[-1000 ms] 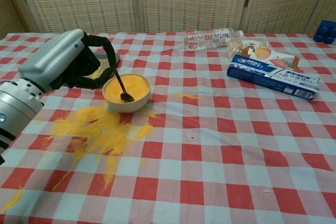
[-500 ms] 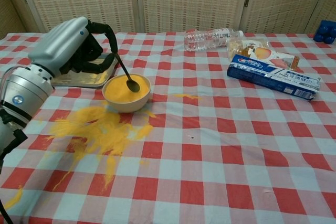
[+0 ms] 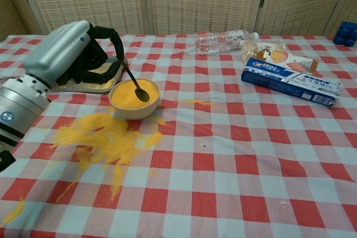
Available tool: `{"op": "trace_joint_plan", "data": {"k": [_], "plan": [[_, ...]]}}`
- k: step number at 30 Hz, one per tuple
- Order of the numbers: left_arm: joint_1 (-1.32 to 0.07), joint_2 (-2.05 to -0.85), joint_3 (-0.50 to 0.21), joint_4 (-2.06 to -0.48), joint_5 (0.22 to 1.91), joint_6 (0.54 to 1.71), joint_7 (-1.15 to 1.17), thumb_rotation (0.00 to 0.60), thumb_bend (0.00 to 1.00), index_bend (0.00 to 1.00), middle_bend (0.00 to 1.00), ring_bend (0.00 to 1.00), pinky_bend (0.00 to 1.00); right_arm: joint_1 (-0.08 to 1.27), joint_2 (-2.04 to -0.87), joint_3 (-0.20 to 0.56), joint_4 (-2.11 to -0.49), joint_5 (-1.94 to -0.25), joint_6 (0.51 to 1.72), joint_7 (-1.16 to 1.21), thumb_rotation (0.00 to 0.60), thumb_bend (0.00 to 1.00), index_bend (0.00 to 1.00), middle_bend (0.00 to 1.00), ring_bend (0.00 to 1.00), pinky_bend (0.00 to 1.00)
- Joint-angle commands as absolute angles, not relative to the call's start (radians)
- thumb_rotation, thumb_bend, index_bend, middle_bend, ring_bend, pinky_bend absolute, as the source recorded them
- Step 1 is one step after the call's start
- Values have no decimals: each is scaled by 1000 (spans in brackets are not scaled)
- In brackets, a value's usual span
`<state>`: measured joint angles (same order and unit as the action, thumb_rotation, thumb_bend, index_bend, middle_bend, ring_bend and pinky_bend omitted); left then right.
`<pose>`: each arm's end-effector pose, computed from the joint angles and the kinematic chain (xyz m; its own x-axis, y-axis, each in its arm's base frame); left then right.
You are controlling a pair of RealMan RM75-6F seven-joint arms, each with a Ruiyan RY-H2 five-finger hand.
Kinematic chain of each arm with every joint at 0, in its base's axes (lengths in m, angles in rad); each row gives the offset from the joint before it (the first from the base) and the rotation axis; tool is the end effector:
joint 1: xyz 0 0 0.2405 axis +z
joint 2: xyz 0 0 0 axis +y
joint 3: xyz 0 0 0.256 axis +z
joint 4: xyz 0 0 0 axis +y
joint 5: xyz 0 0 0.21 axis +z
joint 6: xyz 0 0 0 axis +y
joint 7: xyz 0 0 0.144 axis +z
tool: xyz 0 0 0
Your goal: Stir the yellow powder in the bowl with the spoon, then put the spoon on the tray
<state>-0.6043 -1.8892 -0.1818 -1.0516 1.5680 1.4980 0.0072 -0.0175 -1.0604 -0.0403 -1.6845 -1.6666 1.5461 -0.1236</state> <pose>-0.1442 0.3132 -0.0280 0.1217 -0.1865 0.9749 0.8558 -0.4778 -0.1982 -0.2982 -0.1295 0.1584 0.4970 -0.0616 0.8656 -0.8667 -0.0831 0.4918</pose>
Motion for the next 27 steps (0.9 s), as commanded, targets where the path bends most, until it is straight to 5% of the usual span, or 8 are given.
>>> {"op": "trace_joint_plan", "data": {"k": [1, 27], "plan": [[-584, -1869, -161, -1085, 1574, 1504, 25, 600, 641, 851, 1000, 1000, 1000, -18, -1061, -42, -1684, -1669, 1547, -125, 600, 46, 0, 0, 0, 0], [-660, -1964, -209, -785, 1563, 1489, -26, 600, 640, 851, 1000, 1000, 1000, -16, -1062, -34, -1685, -1650, 1540, -130, 600, 45, 0, 0, 0, 0]]}}
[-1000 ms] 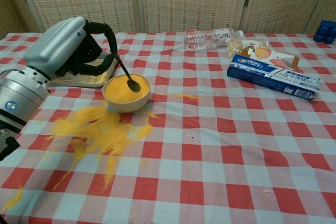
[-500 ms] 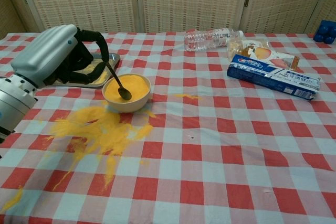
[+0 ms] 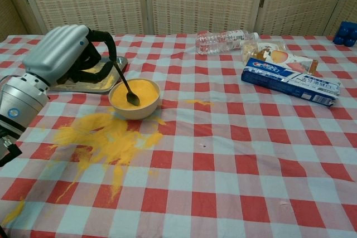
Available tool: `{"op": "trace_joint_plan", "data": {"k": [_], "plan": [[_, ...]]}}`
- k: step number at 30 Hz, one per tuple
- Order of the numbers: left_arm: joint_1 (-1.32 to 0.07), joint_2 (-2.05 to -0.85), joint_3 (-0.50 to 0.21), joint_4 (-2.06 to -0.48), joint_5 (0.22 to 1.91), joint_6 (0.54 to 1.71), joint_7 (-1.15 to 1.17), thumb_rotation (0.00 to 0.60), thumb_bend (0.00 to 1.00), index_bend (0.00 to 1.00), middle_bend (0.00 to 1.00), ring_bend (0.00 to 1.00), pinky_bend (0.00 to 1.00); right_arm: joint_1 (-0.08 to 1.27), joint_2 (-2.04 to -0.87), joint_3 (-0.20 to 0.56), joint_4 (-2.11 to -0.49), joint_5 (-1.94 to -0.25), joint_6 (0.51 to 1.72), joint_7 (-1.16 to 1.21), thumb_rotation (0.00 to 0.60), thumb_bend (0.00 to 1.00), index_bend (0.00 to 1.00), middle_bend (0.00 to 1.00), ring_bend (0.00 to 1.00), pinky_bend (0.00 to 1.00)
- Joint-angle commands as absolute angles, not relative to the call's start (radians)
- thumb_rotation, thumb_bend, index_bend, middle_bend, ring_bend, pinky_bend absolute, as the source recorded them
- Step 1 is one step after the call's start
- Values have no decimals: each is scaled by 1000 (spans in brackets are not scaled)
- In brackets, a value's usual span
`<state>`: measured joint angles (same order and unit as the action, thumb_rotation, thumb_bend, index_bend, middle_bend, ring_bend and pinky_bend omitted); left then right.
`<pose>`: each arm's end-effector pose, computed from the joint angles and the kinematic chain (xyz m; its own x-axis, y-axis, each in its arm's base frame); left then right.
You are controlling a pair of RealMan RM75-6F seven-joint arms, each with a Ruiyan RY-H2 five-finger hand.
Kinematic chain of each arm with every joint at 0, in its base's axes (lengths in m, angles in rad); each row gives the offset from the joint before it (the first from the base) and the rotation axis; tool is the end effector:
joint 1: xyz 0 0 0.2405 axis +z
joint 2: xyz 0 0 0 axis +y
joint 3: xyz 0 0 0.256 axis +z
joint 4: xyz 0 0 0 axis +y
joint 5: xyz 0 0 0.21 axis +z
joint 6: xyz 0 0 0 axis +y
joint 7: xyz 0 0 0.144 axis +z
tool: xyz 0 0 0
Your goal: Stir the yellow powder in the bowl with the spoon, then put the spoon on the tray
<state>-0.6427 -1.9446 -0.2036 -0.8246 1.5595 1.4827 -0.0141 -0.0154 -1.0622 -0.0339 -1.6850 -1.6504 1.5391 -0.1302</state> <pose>-0.1624 0.3381 -0.0297 0.2398 -0.2594 0.9355 0.8332 -0.4397 -0.3355 -0.2998 -0.1316 0.1585 0.5011 -0.0626 0.8631 -0.8649 -0.0701 0.4970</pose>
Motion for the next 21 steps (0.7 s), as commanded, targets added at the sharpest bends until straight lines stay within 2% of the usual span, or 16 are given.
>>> {"op": "trace_joint_plan", "data": {"k": [1, 21], "plan": [[-664, -1968, -211, -775, 1562, 1488, -31, 600, 640, 851, 1000, 1000, 1000, -16, -1062, -33, -1685, -1651, 1542, -129, 600, 46, 0, 0, 0, 0], [-728, -2017, -227, -625, 1552, 1525, -84, 600, 638, 851, 1000, 1000, 1000, -17, -1059, -29, -1687, -1641, 1541, -129, 600, 46, 0, 0, 0, 0]]}}
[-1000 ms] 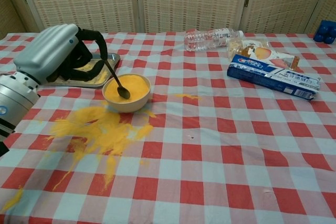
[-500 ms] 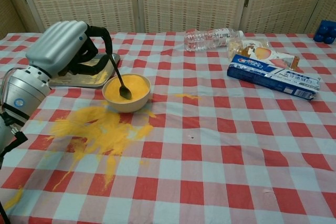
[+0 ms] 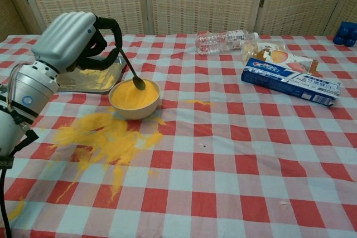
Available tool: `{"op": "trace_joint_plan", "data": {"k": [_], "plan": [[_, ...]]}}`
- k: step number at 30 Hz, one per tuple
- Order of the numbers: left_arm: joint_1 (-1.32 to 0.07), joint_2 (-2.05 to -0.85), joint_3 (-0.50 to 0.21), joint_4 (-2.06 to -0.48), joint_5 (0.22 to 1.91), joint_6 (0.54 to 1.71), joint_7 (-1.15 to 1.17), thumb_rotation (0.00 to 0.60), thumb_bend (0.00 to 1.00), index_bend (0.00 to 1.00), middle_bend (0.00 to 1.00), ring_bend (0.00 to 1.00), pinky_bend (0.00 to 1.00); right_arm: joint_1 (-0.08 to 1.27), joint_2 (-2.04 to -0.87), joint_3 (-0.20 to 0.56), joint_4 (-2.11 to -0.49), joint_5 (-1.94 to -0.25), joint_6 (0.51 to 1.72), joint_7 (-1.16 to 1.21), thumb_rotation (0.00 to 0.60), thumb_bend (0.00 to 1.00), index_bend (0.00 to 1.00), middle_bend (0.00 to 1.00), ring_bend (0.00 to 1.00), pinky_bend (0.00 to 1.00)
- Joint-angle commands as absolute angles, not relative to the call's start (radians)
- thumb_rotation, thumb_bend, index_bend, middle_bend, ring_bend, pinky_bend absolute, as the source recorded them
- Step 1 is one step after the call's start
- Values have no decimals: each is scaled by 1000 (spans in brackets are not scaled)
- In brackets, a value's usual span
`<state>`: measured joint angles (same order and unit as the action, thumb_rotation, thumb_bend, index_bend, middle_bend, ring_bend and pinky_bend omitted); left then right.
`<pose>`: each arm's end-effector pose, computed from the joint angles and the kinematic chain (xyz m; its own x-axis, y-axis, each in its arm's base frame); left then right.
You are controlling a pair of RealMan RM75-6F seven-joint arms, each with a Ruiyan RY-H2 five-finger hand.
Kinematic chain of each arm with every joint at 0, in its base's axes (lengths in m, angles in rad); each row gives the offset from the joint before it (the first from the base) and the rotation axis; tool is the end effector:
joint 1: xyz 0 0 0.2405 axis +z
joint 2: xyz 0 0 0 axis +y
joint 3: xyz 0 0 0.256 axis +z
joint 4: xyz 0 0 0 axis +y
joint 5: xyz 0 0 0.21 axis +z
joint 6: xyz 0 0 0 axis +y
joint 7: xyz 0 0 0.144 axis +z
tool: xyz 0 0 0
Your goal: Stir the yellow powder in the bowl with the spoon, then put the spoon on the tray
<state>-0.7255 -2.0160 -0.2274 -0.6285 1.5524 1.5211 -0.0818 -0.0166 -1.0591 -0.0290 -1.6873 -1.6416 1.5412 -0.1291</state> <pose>-0.1518 0.3597 -0.0272 0.2362 -0.3435 0.9090 0.8043 -0.4557 -0.3813 -0.3005 -0.1324 0.1606 0.5007 -0.0575 0.8637 -0.8653 -0.0599 0.4976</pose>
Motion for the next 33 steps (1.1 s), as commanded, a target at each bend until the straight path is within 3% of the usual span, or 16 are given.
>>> {"op": "trace_joint_plan", "data": {"k": [1, 24, 33], "plan": [[-729, -2016, -227, -623, 1552, 1527, -85, 600, 638, 851, 1000, 1000, 1000, -16, -1059, -29, -1687, -1641, 1541, -130, 600, 46, 0, 0, 0, 0], [-746, -2064, -200, -504, 1535, 1508, -132, 600, 641, 851, 1000, 1000, 1000, -5, -1069, -23, -1687, -1618, 1511, -153, 600, 46, 0, 0, 0, 0], [-700, -2042, -169, -601, 1526, 1491, -149, 600, 640, 851, 1000, 1000, 1000, -5, -1073, -25, -1690, -1622, 1512, -161, 600, 46, 0, 0, 0, 0]]}}
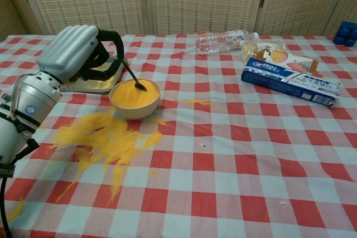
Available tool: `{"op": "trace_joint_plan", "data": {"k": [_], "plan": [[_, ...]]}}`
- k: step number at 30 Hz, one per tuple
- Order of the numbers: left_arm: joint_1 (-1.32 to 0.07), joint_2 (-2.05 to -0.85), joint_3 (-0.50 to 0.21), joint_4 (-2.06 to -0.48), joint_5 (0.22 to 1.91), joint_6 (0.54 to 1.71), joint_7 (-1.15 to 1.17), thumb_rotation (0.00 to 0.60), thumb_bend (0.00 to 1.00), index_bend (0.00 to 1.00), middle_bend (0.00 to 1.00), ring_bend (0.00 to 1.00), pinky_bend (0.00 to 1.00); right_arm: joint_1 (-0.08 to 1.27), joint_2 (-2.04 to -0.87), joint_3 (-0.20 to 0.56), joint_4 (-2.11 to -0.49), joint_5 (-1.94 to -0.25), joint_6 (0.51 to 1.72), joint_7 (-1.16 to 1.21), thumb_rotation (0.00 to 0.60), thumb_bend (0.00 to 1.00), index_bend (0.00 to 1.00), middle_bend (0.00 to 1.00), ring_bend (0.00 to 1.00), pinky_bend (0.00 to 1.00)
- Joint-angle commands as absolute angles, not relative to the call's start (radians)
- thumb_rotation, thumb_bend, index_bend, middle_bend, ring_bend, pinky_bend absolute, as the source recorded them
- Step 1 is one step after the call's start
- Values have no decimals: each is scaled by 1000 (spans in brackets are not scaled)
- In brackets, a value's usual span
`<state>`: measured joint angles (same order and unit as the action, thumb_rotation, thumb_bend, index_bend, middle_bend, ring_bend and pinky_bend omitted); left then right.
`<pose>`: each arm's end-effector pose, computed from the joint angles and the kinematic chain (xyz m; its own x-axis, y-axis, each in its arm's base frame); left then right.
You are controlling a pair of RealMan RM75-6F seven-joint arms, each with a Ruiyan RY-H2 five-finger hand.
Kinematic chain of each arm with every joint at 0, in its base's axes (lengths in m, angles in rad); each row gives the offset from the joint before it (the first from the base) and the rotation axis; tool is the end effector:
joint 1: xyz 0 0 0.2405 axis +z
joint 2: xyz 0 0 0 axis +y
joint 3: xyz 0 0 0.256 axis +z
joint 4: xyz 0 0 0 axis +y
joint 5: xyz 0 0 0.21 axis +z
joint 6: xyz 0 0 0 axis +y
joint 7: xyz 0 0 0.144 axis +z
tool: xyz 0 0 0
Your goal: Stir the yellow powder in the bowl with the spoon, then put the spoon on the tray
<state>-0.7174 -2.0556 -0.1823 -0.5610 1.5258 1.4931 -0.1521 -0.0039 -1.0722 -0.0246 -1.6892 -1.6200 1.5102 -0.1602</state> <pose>-0.1621 0.3556 -0.0423 0.2376 -0.2739 0.9319 0.8190 -0.4594 -0.3439 -0.3016 -0.1370 0.1541 0.5153 -0.0784 0.8534 -0.8570 -0.0559 0.5123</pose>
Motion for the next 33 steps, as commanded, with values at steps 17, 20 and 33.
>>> {"op": "trace_joint_plan", "data": {"k": [17, 20, 33], "plan": [[-610, -1916, -124, -917, 1550, 1528, -61, 600, 640, 850, 1000, 1000, 1000, -1, -1079, -34, -1690, -1632, 1504, -174, 600, 46, 0, 0, 0, 0], [-603, -1906, -122, -940, 1560, 1540, -53, 600, 640, 850, 1000, 1000, 1000, 0, -1081, -36, -1691, -1634, 1501, -177, 600, 46, 0, 0, 0, 0], [-671, -1954, -171, -812, 1629, 1610, -55, 600, 642, 850, 1000, 1000, 1000, -3, -1078, -36, -1694, -1632, 1506, -180, 600, 46, 0, 0, 0, 0]]}}
